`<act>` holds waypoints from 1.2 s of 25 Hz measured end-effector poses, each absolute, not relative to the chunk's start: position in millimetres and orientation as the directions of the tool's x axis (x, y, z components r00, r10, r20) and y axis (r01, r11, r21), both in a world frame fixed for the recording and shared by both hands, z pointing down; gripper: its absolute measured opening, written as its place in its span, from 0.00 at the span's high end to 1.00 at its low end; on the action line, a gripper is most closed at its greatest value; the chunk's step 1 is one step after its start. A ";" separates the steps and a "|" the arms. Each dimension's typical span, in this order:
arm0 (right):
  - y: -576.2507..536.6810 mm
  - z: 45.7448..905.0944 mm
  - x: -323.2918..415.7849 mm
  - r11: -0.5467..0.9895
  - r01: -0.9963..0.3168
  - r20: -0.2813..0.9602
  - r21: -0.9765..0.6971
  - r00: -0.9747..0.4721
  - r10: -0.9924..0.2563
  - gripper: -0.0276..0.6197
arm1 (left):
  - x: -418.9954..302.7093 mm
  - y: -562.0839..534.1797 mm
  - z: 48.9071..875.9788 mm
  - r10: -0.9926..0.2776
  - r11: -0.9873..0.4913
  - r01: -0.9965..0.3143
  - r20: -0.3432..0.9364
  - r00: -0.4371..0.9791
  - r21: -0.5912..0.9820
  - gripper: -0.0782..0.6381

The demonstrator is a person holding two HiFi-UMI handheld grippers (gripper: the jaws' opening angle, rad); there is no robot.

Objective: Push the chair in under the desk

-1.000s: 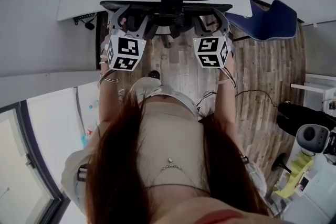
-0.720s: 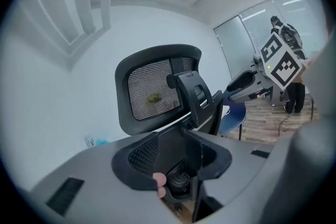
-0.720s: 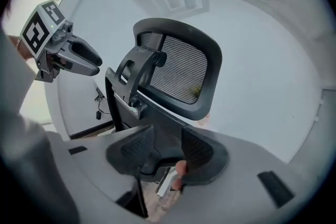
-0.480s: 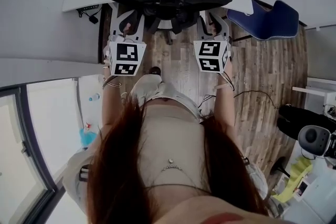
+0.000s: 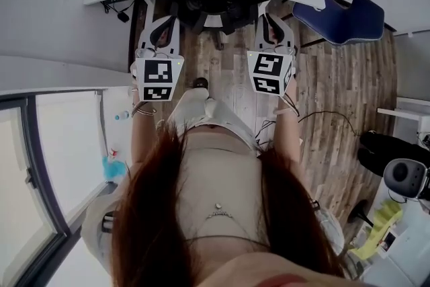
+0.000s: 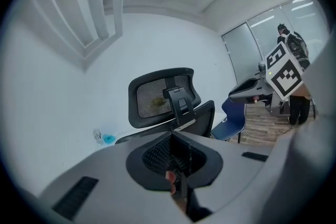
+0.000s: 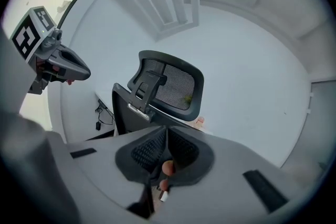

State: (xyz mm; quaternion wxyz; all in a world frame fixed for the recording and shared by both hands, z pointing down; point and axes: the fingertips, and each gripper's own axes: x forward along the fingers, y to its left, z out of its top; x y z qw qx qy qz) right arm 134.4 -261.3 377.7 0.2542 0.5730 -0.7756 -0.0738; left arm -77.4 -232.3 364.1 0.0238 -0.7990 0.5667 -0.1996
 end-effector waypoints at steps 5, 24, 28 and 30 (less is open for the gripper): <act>-243.7 370.9 134.0 0.338 -0.851 0.288 0.403 -0.233 -0.929 0.91 | -74.3 -212.8 360.9 -0.917 -0.350 -0.905 0.284 0.279 -0.242 0.89; -201.1 360.7 133.2 0.349 -0.862 0.208 0.367 -0.290 -0.934 0.91 | -65.0 -166.9 361.0 -0.925 -0.339 -0.918 0.252 0.284 -0.207 0.89; -197.6 360.0 137.2 0.347 -0.865 0.208 0.362 -0.288 -0.935 0.91 | -61.6 -166.3 357.8 -0.925 -0.339 -0.919 0.249 0.287 -0.202 0.89; -197.7 359.7 138.3 0.348 -0.866 0.208 0.360 -0.289 -0.934 0.92 | -60.0 -168.1 356.6 -0.925 -0.340 -0.918 0.248 0.288 -0.202 0.89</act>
